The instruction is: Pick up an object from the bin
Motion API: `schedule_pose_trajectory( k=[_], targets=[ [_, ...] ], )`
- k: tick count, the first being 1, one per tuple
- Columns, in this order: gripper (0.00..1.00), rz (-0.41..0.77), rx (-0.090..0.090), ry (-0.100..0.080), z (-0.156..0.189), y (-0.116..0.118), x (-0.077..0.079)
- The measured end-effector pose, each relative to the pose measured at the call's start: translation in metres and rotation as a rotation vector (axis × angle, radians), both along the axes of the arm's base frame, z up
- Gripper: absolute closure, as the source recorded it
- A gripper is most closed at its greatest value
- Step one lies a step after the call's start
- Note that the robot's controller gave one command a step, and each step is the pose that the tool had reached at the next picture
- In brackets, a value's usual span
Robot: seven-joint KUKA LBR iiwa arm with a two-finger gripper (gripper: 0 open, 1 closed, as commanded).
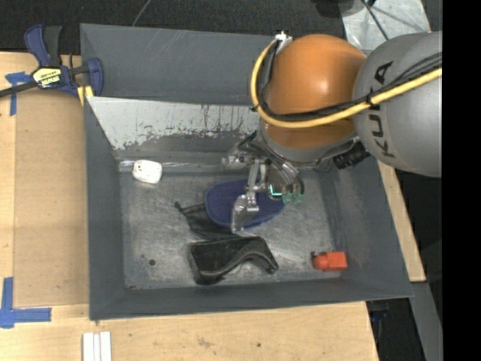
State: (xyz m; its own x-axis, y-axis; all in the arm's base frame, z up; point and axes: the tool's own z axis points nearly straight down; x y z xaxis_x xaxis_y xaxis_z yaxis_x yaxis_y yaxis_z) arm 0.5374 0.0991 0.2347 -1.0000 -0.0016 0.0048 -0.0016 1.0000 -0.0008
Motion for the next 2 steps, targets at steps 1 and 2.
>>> schedule_pose_trajectory(
  k=[1, 2],
  targets=[
    [0.00, -0.089, 0.000, -0.003, -0.1360, -0.0306, 0.0305],
    [1.00, -0.091, 0.001, -0.010, -0.1313, -0.0299, 0.0319]
  ],
)
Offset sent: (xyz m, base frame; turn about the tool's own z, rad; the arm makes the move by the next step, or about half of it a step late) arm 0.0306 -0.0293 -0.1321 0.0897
